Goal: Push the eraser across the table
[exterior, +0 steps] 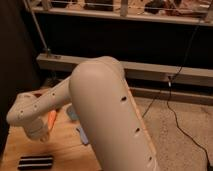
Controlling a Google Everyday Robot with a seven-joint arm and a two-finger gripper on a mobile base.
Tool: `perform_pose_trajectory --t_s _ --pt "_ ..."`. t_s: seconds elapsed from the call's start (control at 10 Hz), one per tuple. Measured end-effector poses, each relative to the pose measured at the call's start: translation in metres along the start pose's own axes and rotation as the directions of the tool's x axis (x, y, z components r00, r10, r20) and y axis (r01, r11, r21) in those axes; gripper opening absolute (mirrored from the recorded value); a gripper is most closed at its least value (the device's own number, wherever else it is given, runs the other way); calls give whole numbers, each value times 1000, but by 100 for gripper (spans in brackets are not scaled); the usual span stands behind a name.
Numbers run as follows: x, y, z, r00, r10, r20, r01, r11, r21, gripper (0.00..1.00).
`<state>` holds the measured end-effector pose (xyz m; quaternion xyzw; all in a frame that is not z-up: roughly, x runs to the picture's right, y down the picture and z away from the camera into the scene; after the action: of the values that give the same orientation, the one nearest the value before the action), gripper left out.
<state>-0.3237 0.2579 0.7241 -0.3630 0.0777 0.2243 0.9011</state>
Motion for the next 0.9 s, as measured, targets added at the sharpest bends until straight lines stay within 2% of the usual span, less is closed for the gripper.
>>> perform_pose_trajectory --t_s 0.3,0.4,0.5,0.7,0.9 --pt "2 19 10 997 -77 -1 77 997 -25 0" --pt "4 22 13 995 -101 -1 101 995 -18 0" --pt "5 25 19 989 -146 0 146 989 6 0" --pt "3 29 22 982 -191 7 190 981 41 0" --pt "-1 34 26 970 -244 16 241 965 105 0"
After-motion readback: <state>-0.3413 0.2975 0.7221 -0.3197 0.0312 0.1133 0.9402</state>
